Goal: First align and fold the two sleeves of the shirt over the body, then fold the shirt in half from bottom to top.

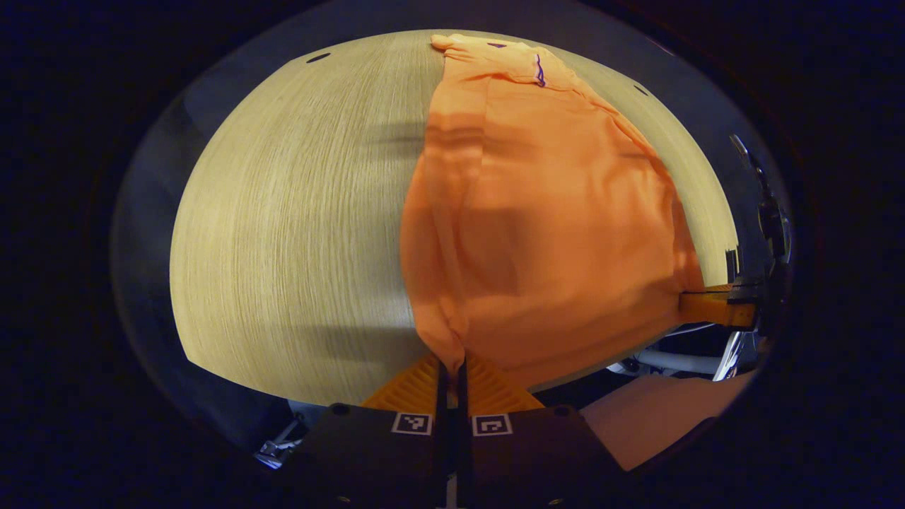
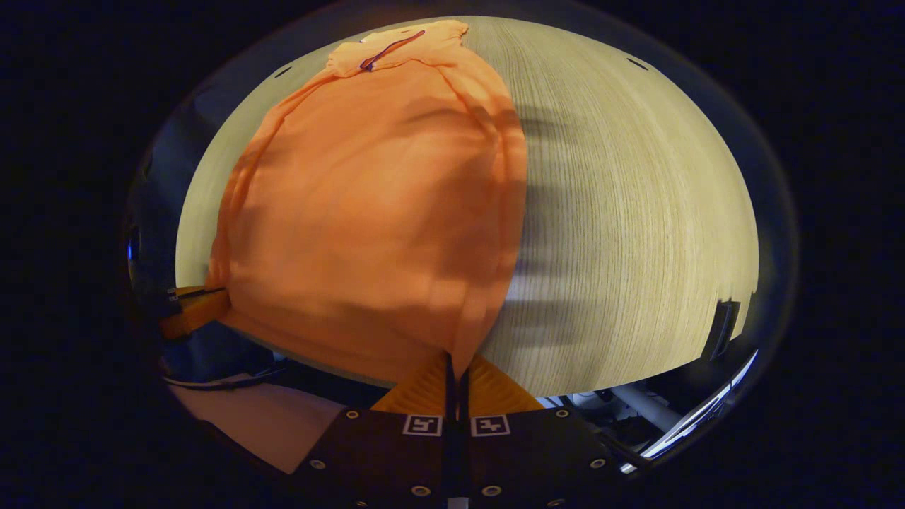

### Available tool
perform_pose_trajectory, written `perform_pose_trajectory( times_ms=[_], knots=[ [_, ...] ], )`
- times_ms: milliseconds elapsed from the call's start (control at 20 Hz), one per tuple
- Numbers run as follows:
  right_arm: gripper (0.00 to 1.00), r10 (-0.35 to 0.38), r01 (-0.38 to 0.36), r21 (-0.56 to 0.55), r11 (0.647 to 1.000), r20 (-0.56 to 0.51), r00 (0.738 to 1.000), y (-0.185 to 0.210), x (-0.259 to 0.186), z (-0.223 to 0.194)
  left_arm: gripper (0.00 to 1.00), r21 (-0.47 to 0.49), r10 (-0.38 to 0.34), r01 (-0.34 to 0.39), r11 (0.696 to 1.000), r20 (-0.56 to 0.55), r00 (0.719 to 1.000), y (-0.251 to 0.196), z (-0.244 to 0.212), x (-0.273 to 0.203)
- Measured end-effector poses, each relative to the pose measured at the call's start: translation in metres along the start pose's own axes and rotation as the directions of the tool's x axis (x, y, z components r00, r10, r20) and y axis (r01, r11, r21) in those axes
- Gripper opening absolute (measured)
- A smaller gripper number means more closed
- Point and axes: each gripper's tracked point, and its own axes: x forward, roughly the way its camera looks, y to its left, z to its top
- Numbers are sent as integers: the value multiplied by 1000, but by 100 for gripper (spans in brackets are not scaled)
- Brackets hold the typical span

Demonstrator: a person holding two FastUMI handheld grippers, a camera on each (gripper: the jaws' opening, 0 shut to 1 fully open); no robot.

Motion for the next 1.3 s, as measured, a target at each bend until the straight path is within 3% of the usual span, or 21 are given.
perform_pose_trajectory(
  times_ms=[50, 600, 850, 1300],
  knots=[
    [1, 3, -3, -6, 1000, 6, 1000, 0, -4, 3, 1, 6, -13, 13, 1000, 4, 1000, -3, 2, 1],
    [1, 51, -43, -45, 998, 188, 981, 5, -83, 82, 1, 8, -82, 82, 997, 191, 978, -12, 75, -72],
    [1, 94, -78, -65, 995, 292, 952, 13, -121, 128, 1, 23, -98, 96, 995, 301, 948, -2, 131, -115],
    [0, 74, -52, -62, 997, 448, 891, -1, -171, 221, 1, 28, -93, 90, 996, 452, 887, 18, 231, -150]
  ],
)
